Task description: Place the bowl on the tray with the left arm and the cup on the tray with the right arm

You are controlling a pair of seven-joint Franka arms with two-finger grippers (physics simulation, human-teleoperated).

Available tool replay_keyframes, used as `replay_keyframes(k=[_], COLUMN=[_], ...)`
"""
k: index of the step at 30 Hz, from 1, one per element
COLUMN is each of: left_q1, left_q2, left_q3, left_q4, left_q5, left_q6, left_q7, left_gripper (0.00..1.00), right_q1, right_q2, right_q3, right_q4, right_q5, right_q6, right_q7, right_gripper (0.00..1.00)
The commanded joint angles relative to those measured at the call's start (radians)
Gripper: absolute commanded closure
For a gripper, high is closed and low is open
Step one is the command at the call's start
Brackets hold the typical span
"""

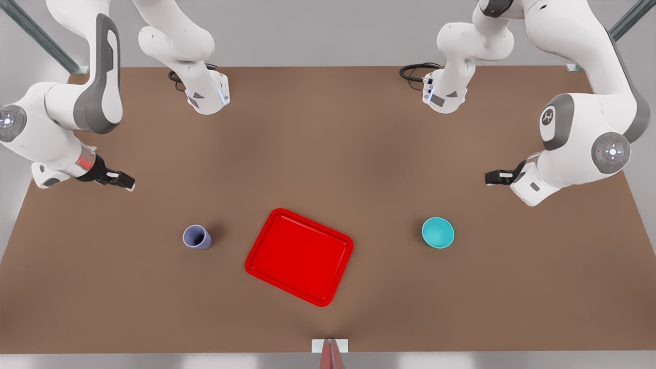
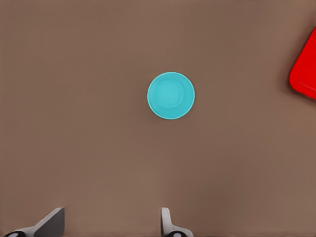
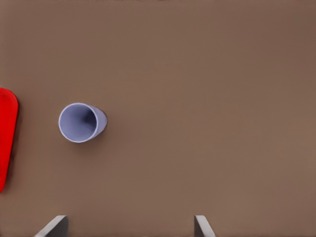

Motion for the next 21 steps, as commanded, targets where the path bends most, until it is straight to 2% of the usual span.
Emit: replay_keyframes(k=[1, 3, 5, 7, 10, 16, 21], left_q1=[0.0, 0.0, 0.013, 0.024, 0.043, 0.053, 0.053], left_q2=[0.002, 0.052, 0.204, 0.25, 0.267, 0.354, 0.374], left_q3=[0.0, -0.002, 0.0, -0.006, -0.006, -0.019, -0.014], left_q4=[0.0, 0.008, 0.002, -0.17, -0.284, -0.302, -0.293], left_q5=[0.001, -0.009, -0.279, -0.33, -0.407, -0.497, -0.516], left_q6=[-0.001, 0.001, 0.059, 0.358, 0.507, 0.574, 0.631], left_q7=[0.0, 0.0, 0.003, 0.02, 0.115, 0.17, 0.152], left_gripper=[0.0, 0.0, 0.0, 0.0, 0.0, 0.0, 0.0], right_q1=[-0.019, -0.019, -0.02, -0.02, -0.022, -0.023, -0.022], right_q2=[0.0, 0.031, 0.029, 0.025, 0.023, 0.021, 0.029], right_q3=[0.0, 0.0, 0.0, 0.0, -0.001, -0.004, -0.004], right_q4=[0.0, 0.043, 0.038, 0.035, 0.037, 0.044, 0.146], right_q5=[0.0, 0.0, 0.0, 0.0, 0.002, 0.005, 0.003], right_q6=[0.0, -0.018, -0.018, -0.012, -0.01, -0.016, -0.105], right_q7=[0.001, 0.001, -0.004, -0.007, -0.013, -0.016, -0.018], right_gripper=[0.0, 0.0, 0.0, 0.0, 0.0, 0.0, 0.0])
